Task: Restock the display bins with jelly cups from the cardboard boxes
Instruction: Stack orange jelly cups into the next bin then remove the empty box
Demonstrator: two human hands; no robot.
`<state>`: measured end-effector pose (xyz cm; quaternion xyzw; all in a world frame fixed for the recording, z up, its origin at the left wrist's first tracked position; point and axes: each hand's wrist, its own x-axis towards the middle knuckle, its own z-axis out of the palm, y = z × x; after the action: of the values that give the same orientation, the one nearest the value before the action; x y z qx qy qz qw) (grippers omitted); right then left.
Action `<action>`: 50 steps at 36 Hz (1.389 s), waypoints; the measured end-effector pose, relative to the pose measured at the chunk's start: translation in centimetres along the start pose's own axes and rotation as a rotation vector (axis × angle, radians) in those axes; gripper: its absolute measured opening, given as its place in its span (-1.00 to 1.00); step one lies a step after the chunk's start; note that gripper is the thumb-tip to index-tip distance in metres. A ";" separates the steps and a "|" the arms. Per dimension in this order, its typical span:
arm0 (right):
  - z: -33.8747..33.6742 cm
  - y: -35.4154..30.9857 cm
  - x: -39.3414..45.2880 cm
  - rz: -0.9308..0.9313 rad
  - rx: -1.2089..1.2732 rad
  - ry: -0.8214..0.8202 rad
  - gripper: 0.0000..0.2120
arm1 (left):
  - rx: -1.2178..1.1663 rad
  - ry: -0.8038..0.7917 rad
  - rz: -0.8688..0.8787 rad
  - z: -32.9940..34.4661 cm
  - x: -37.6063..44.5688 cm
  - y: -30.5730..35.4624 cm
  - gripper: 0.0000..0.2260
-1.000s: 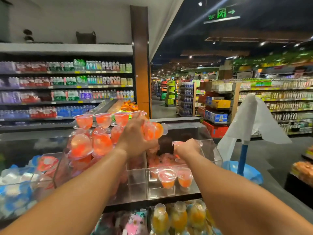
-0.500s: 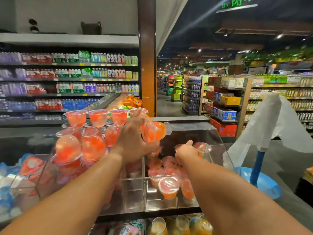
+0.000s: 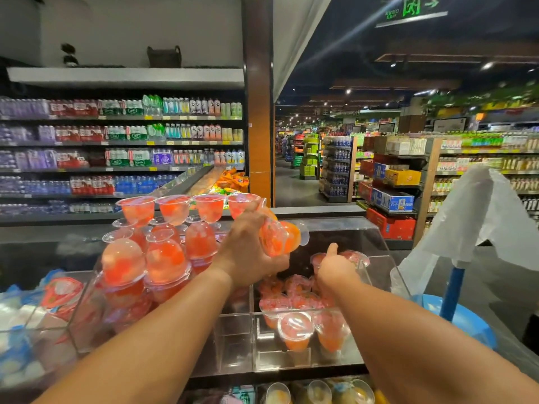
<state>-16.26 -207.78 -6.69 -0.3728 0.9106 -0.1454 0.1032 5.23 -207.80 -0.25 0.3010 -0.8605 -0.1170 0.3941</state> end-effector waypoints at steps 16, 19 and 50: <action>-7.8 -0.5 -10.5 -1.226 -0.157 0.460 -0.26 | 0.017 -0.062 -0.032 0.1 0.8 0.8 -0.31; -7.2 -0.6 -10.0 -1.233 -0.203 0.579 -0.24 | -0.012 -0.062 0.001 -0.5 0.7 1.0 -0.43; 1.2 -2.6 -0.1 -0.455 -0.294 0.066 -0.36 | 0.405 0.016 0.169 -1.7 -1.5 -3.3 -0.74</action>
<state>-14.12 -209.68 -6.90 -0.5738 0.8177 -0.0431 -0.0169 8.72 -209.45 -1.49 0.3016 -0.8855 0.0940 0.3407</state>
